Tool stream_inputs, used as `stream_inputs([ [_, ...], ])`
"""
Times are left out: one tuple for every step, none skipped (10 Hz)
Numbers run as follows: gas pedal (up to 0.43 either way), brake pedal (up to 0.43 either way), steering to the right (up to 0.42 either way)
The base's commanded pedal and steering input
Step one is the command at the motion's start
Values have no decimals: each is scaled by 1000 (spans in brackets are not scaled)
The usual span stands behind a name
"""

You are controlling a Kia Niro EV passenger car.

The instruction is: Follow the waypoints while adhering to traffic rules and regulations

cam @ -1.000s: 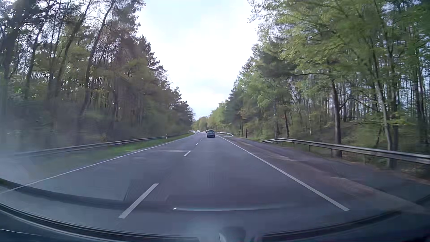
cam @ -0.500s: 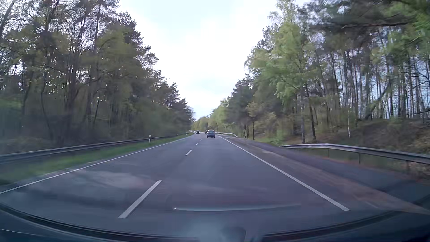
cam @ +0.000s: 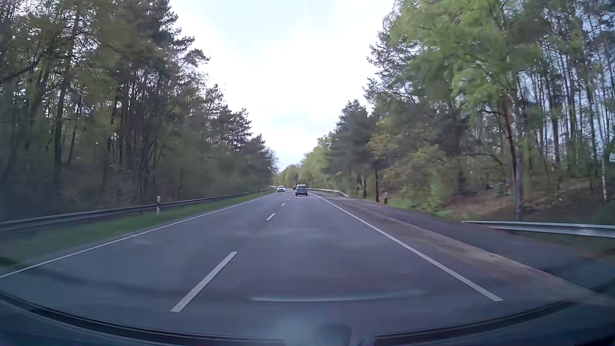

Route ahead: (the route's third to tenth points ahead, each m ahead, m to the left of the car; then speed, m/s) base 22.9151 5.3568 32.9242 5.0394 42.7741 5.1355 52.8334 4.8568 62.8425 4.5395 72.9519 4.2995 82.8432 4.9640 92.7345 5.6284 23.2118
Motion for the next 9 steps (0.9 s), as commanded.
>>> stream_inputs([
  [157, 0, -6],
  [157, 0, -6],
  [150, 0, -5],
  [150, 0, -5],
  [150, 0, -5],
  [150, 0, -5],
  [150, 0, -5],
  [150, 0, -5],
  [150, 0, -5],
])
